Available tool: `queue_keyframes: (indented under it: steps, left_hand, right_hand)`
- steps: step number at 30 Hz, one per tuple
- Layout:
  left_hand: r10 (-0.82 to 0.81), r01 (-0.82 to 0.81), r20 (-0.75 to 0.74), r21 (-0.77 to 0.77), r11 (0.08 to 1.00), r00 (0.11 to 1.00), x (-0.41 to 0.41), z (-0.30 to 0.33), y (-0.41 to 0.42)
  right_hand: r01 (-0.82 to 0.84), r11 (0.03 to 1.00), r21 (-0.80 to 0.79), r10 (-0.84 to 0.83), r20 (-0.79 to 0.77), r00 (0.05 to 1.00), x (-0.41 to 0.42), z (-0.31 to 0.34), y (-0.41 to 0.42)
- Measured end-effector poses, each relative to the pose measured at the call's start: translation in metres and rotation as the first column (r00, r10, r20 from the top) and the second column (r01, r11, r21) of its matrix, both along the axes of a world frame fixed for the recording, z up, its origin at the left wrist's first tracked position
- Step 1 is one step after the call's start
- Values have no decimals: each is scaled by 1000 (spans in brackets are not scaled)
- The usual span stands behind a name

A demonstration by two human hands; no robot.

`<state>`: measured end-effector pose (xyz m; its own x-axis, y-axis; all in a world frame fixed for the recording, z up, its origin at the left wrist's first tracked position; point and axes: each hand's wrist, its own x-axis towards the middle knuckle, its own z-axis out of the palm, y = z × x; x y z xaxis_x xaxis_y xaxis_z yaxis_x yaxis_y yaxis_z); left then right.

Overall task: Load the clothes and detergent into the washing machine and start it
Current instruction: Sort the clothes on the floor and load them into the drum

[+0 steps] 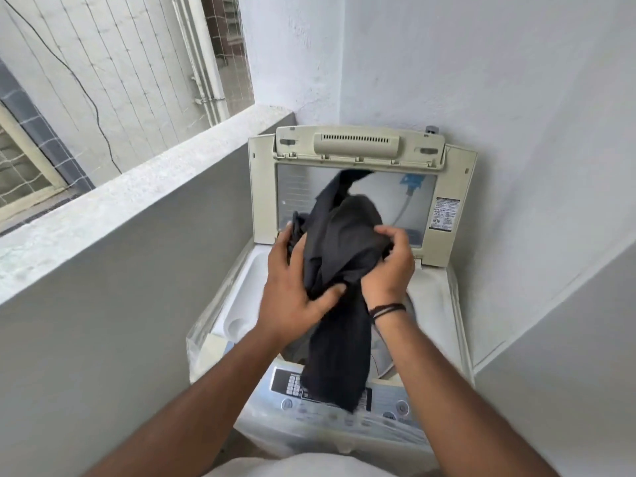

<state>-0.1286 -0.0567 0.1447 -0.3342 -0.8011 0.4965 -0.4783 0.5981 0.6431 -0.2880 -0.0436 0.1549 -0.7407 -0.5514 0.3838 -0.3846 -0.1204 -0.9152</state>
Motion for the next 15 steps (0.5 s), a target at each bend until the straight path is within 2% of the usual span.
queue_keyframes:
  steps: [2,3,4,5,8,10,12,15]
  left_hand:
    - [-33,33,5,-40,999,999,-8,9,-1]
    - [-34,35,10,-70,997,999,-12,9,-5]
    - [-15,17,15,-95,995,1000,-16,6,-11]
    - [21,-20,9,-96,995,1000,-20,2,-15]
    - [106,-105,-23,59,993,994,-20,-25,-34]
    - [52,-69,99,172,983,994,-10,-56,-49]
    - [-97,-11,308,333,943,947,0,-92,-63]
    - [-389,19,535,571,821,750,13,-134,-73]
  right_hand:
    - [13,998,-69,5,257,966,-6,16,-15]
    - [16,990,-138,43,415,909,-5,22,-23]
    - [33,984,-175,63,512,857,-4,22,-29]
    - [47,984,-173,53,528,847,-3,18,-31]
    - [15,999,50,-27,253,967,-3,-24,-29]
    - [-43,959,279,7,131,991,-6,-60,-16]
    - [-68,848,525,57,38,998,-14,-99,-4]
    - [-106,575,811,247,-48,968,-25,-143,13]
